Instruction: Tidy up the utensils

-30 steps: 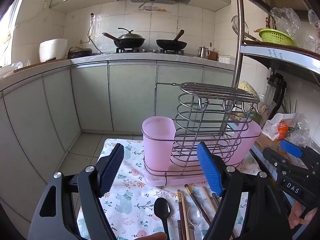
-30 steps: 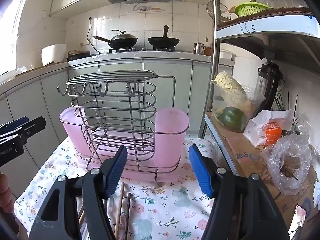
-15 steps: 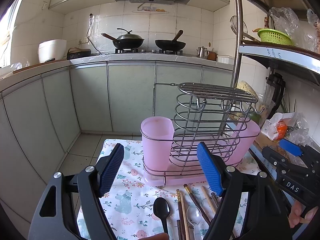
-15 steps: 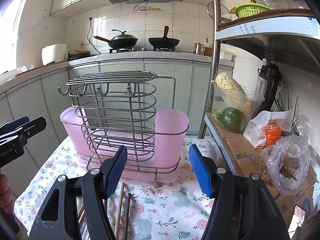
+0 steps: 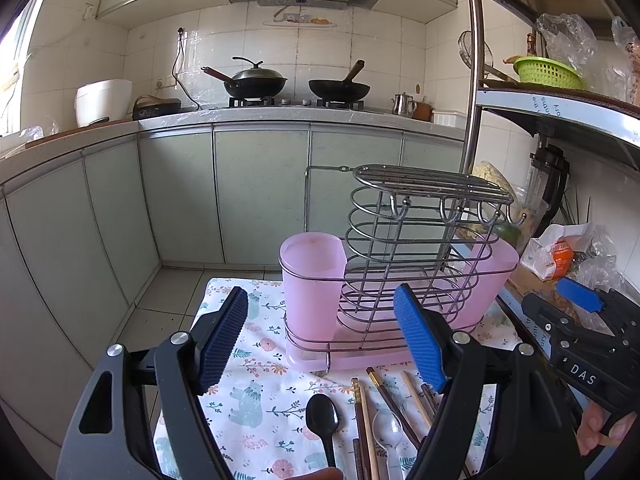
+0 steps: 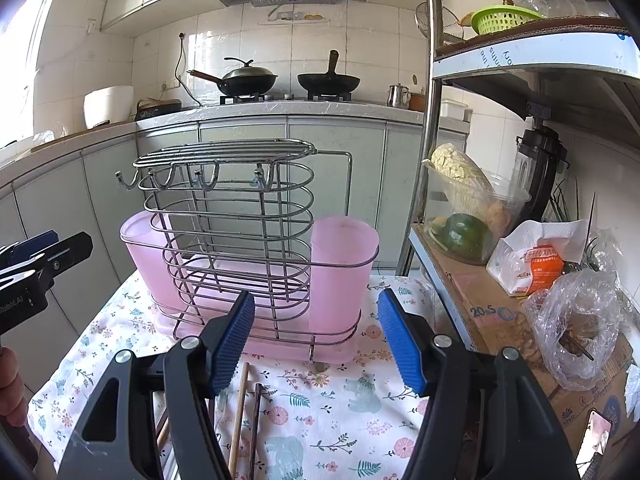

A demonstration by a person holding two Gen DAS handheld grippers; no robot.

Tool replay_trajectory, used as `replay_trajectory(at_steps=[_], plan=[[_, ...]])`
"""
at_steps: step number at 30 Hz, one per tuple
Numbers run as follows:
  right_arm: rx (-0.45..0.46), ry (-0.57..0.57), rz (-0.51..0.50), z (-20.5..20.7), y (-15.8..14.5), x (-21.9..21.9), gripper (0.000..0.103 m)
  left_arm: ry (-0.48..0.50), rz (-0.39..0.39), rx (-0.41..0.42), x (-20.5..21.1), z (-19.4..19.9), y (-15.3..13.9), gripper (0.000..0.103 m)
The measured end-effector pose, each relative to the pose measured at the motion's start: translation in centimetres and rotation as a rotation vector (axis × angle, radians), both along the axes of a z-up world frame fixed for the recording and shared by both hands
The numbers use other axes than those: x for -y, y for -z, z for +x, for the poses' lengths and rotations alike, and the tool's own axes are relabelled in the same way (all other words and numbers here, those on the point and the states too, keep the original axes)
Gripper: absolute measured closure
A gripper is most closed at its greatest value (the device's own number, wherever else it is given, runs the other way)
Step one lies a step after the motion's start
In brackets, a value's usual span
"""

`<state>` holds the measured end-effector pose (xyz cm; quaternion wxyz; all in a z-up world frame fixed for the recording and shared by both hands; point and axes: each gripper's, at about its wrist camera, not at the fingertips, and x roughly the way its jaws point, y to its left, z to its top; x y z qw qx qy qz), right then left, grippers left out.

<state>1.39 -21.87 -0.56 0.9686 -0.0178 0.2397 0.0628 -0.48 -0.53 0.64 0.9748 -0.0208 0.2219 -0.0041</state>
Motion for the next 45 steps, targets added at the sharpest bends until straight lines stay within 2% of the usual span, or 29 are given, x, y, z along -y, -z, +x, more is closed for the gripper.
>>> replay_trajectory(at_steps=[35,41,45], plan=[[-0.013,-0.003,-0.004,0.0,0.4,0.0,0.04,0.004,-0.002,-0.005,0.0,-0.1,0.1,0.027],[-0.044,-0.016,0.003,0.1,0.8,0.0,0.04,0.001,-0.006,-0.023,-0.3,0.2,0.4,0.027],[-0.088,-0.04,0.024,0.2,1.2,0.2,0.041,0.004,-0.034,-0.071,-1.5,0.6,0.9,0.027]])
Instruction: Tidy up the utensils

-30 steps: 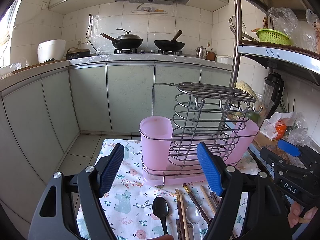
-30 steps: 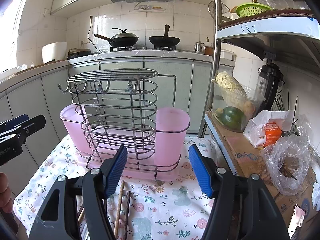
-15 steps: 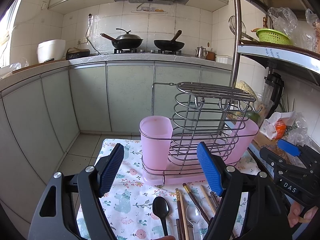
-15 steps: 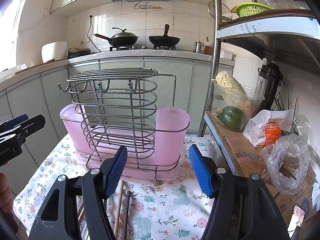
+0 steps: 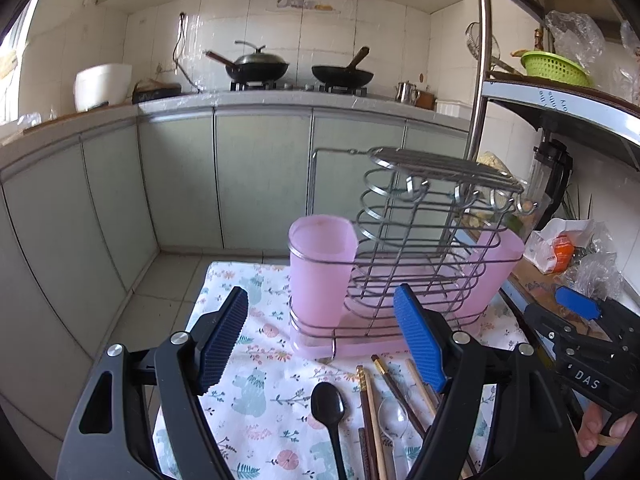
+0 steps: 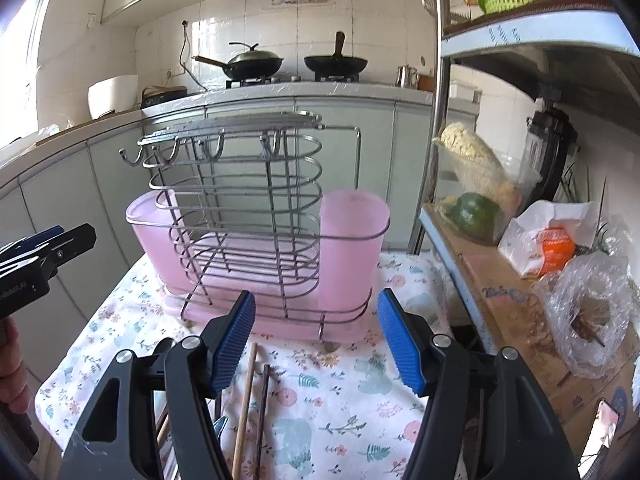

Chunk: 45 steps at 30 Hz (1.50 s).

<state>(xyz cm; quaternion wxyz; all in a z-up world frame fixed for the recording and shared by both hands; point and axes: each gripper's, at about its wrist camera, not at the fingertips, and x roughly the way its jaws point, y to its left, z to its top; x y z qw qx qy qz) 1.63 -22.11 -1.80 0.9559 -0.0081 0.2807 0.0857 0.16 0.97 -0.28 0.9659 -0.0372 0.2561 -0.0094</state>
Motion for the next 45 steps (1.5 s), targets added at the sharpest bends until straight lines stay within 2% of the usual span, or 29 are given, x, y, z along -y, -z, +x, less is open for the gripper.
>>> replay_trajectory(at_steps=[4,6,9,13,18,22,27,31,35,39,42,45], plan=[[-0.063,-0.028,0.022,0.4,0.9,0.1,0.044,0.021,-0.036,-0.058,-1.2,0.5,0.6,0.028],[-0.098,-0.044,0.037,0.6,1.3,0.1,0.045,0.026,-0.04,-0.091,-1.7,0.8,1.0,0.034],[-0.151,-0.066,0.063,1.0,2.3,0.2,0.046,0.04,-0.061,-0.184,-2.5,1.3,2.4,0.043],[-0.251,-0.099,0.109,1.8,4.1,0.2,0.058,0.065,-0.108,-0.321,-3.2,2.3,4.6,0.054],[-0.354,-0.124,0.164,2.8,6.0,0.3,0.061,0.085,-0.181,-0.487,-3.5,3.3,7.4,0.055],[-0.415,-0.12,0.201,3.6,7.2,0.6,0.076,0.107,-0.175,-0.56,-2.7,3.6,9.0,0.055],[-0.544,-0.131,0.318,5.3,9.0,1.4,0.078,0.124,-0.173,-0.63,-1.9,4.1,10.4,0.055],[-0.603,-0.158,0.376,6.4,10.0,0.6,0.078,0.134,-0.186,-0.671,-1.4,4.6,11.1,0.055],[-0.632,-0.162,0.342,7.6,10.9,-0.8,0.079,0.133,-0.198,-0.694,-1.5,5.2,11.5,0.055],[-0.678,-0.148,0.309,8.7,12.4,-1.6,0.092,0.13,-0.224,-0.726,-1.9,5.9,11.8,0.055],[-0.71,-0.148,0.314,9.1,13.5,-1.9,0.096,0.131,-0.22,-0.755,-2.0,6.5,12.1,0.055],[-0.711,-0.149,0.318,9.0,13.8,-1.8,0.097,0.123,-0.21,-0.785,-2.0,7.1,12.7,0.06]])
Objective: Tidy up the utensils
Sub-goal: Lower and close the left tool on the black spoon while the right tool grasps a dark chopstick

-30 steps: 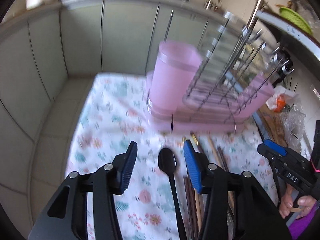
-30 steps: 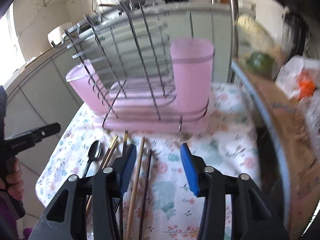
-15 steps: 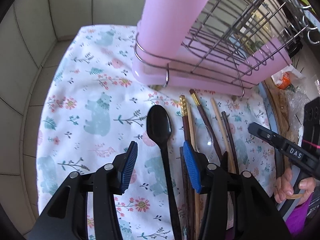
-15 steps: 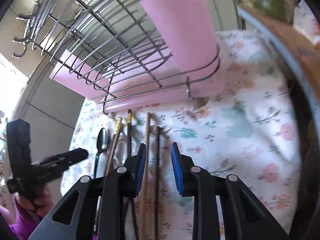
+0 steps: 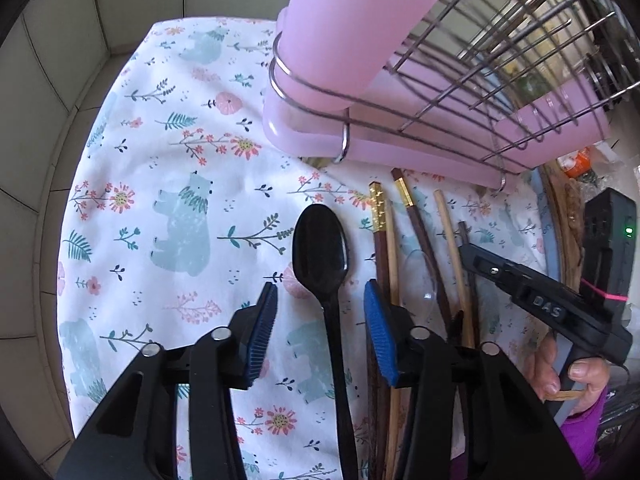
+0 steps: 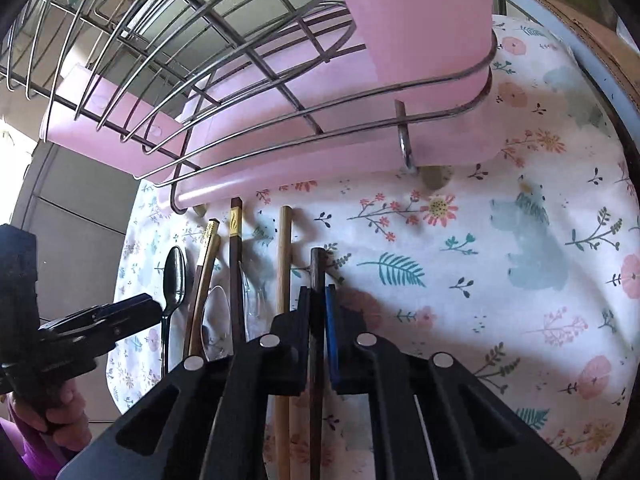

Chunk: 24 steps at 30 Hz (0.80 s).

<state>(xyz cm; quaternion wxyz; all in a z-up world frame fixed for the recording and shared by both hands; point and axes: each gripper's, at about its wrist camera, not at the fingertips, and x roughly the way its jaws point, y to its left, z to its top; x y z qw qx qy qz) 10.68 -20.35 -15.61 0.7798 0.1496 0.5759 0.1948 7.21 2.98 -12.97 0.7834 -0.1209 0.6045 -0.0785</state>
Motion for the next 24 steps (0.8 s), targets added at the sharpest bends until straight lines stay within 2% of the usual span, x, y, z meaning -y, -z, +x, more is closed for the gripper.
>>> replay_trajectory(at_steps=[5,7,11,14,18,24], plan=[[0.004,0.029,0.016,-0.4,-0.5,1.9,0.097,-0.007,-0.046,-0.05,0.2,0.6,1.1,0.078],[-0.002,0.041,0.026,-0.6,-0.5,2.8,0.097,-0.003,-0.04,-0.052,0.5,0.7,1.2,0.085],[-0.036,0.044,0.05,-0.7,-0.1,4.1,0.096,-0.004,-0.042,-0.044,0.9,0.9,1.4,0.093],[-0.058,0.046,0.067,-0.4,0.2,4.4,0.096,0.006,-0.04,-0.02,1.3,0.7,1.1,0.093],[-0.065,0.018,0.033,0.1,-0.2,4.3,0.095,0.022,-0.035,-0.006,1.1,0.5,0.5,0.093],[-0.047,0.007,-0.005,0.1,-0.2,3.4,0.096,0.03,-0.008,-0.045,1.6,1.0,1.3,0.093]])
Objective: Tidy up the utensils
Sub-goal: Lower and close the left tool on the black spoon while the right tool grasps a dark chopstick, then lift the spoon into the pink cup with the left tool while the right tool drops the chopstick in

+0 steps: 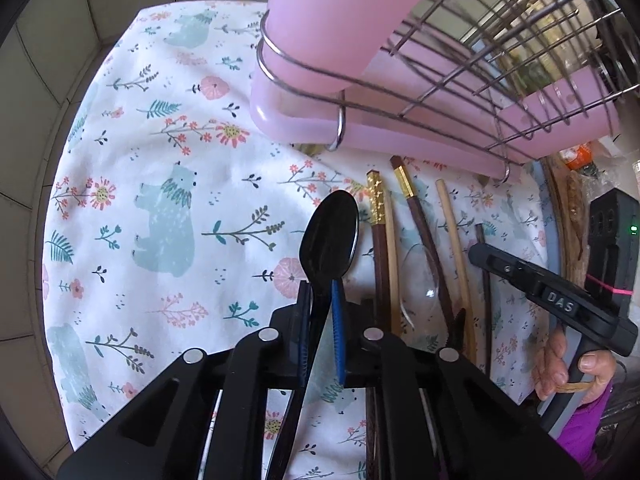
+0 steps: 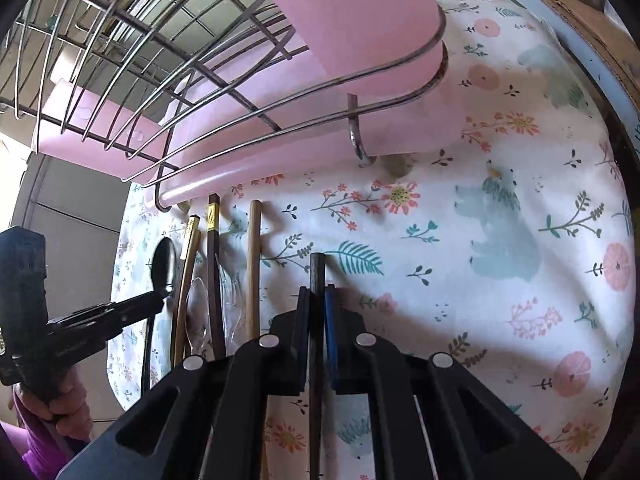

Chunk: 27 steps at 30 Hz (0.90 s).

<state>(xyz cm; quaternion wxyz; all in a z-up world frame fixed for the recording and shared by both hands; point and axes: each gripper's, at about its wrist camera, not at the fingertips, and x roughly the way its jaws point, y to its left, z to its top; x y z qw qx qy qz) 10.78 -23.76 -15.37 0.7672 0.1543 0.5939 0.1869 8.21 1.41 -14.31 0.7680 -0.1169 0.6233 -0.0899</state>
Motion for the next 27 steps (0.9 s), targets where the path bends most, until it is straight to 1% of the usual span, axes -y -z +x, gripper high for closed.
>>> replay_trajectory(at_steps=[3,7,10,12,13,16,18,21,24,27], plan=[[0.02,-0.003,-0.001,-0.4,-0.2,-0.3,0.097,0.015,0.017,0.0,0.3,0.4,0.2,0.093],[0.042,0.01,0.023,-1.1,-0.6,0.0,0.097,0.042,0.034,0.0,0.8,0.8,0.4,0.093],[0.069,0.017,0.036,-2.1,-1.4,0.7,0.097,0.053,0.028,0.025,0.7,0.4,0.0,0.093],[0.104,0.022,0.049,-2.6,-2.2,1.0,0.097,0.059,0.011,0.056,0.3,-0.2,-0.7,0.094],[0.121,0.025,0.051,-2.9,-2.6,1.3,0.097,0.06,-0.009,0.075,0.0,-0.6,-1.3,0.094],[0.189,0.029,0.071,-4.3,-4.6,2.1,0.097,0.052,-0.082,0.146,-1.1,-2.3,-3.3,0.094],[0.229,0.034,0.093,-4.8,-5.8,2.9,0.097,0.04,-0.133,0.219,-2.2,-3.6,-5.1,0.094],[0.299,0.044,0.115,-5.3,-8.2,3.5,0.097,0.013,-0.175,0.32,-3.3,-4.8,-7.9,0.094],[0.378,0.061,0.141,-5.3,-11.3,4.7,0.097,-0.025,-0.219,0.437,-4.3,-5.2,-11.3,0.094],[0.481,0.079,0.157,-5.2,-14.9,5.4,0.097,-0.061,-0.269,0.58,-5.0,-4.9,-15.2,0.094]])
